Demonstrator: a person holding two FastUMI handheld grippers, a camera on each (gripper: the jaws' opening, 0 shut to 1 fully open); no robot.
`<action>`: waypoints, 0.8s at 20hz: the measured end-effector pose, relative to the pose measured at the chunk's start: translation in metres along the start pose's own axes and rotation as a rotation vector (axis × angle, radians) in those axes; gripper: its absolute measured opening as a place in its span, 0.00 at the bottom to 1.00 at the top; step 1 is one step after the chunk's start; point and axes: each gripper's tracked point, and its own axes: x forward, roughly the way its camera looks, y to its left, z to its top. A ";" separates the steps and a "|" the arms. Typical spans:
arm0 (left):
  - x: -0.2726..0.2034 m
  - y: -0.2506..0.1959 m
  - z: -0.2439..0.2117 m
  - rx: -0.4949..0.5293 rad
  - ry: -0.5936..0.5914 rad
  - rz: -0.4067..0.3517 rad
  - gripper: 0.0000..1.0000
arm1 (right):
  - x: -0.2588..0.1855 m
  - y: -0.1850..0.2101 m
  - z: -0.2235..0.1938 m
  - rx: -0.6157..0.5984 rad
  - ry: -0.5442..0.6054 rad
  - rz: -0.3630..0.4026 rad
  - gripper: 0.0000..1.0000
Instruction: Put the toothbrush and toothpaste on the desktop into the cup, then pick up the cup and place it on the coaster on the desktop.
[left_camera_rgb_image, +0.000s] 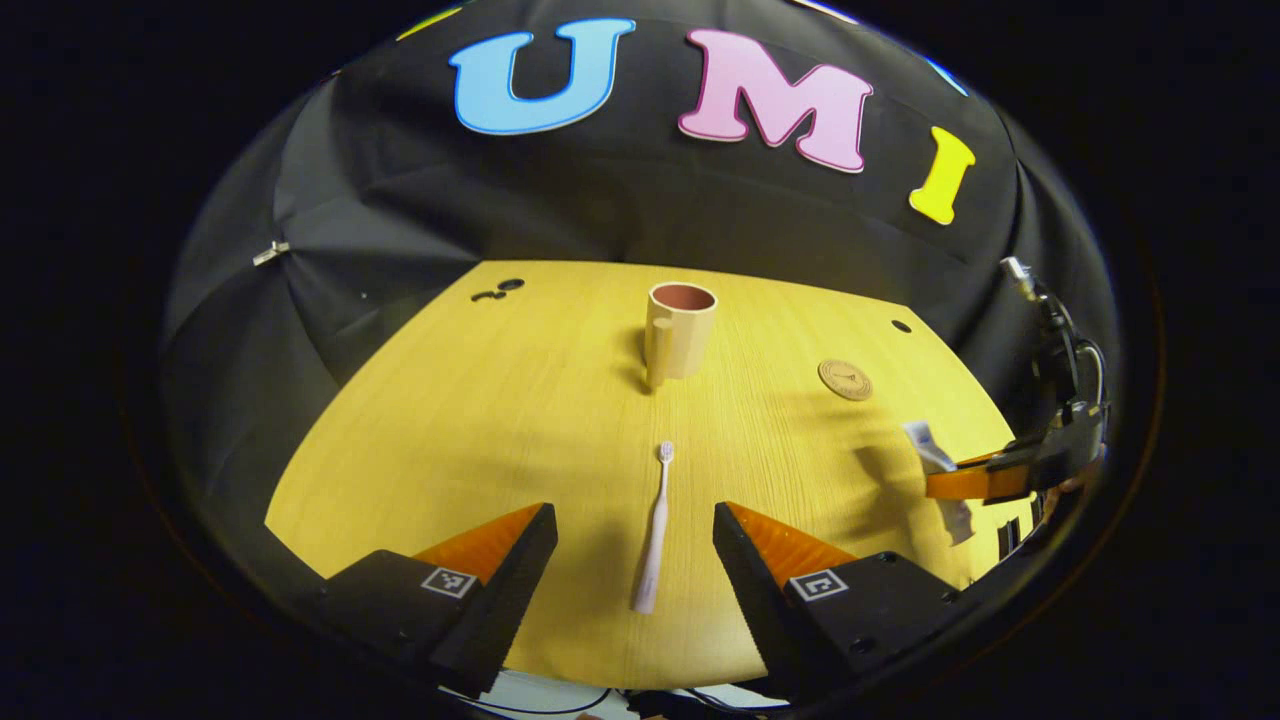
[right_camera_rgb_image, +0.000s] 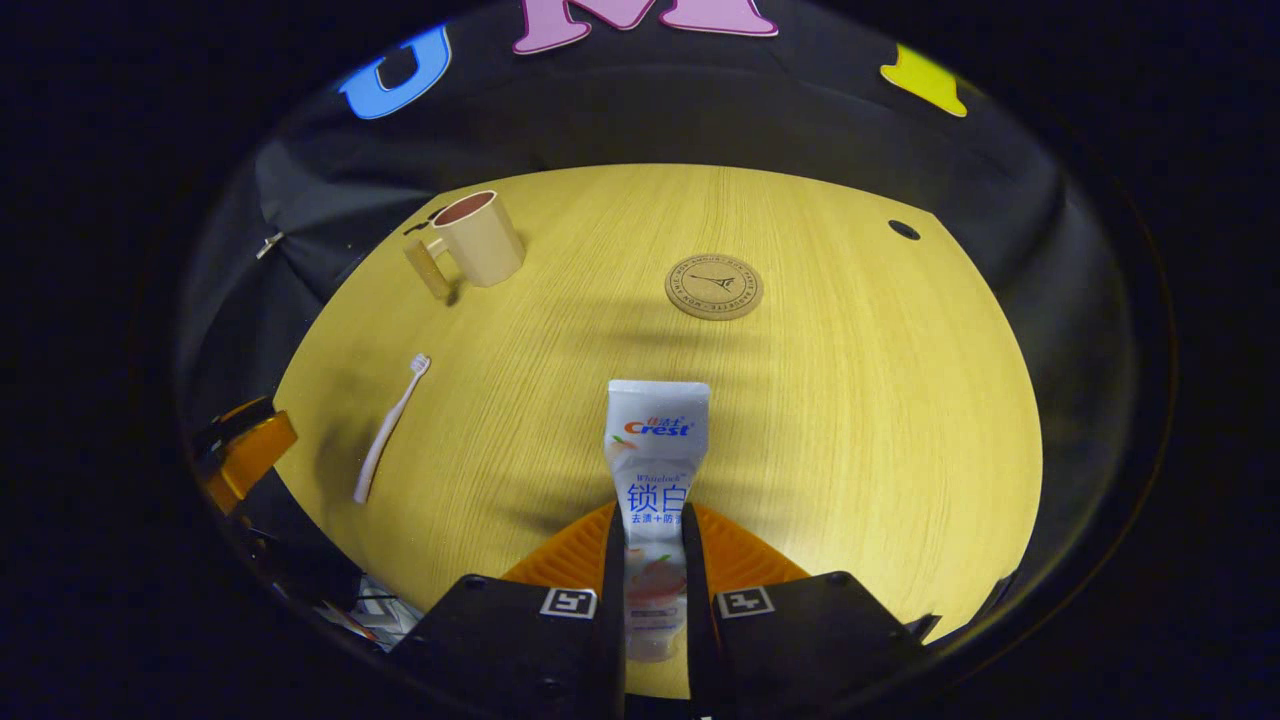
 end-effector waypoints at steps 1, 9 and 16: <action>0.011 -0.001 -0.004 0.002 0.024 -0.006 0.98 | -0.009 -0.001 0.000 0.004 -0.015 0.003 0.29; 0.072 -0.005 -0.032 0.082 0.220 -0.021 0.97 | -0.058 -0.019 -0.007 0.104 -0.088 0.014 0.29; 0.087 -0.008 -0.048 0.139 0.331 0.005 0.88 | -0.066 -0.045 -0.012 0.153 -0.110 -0.007 0.29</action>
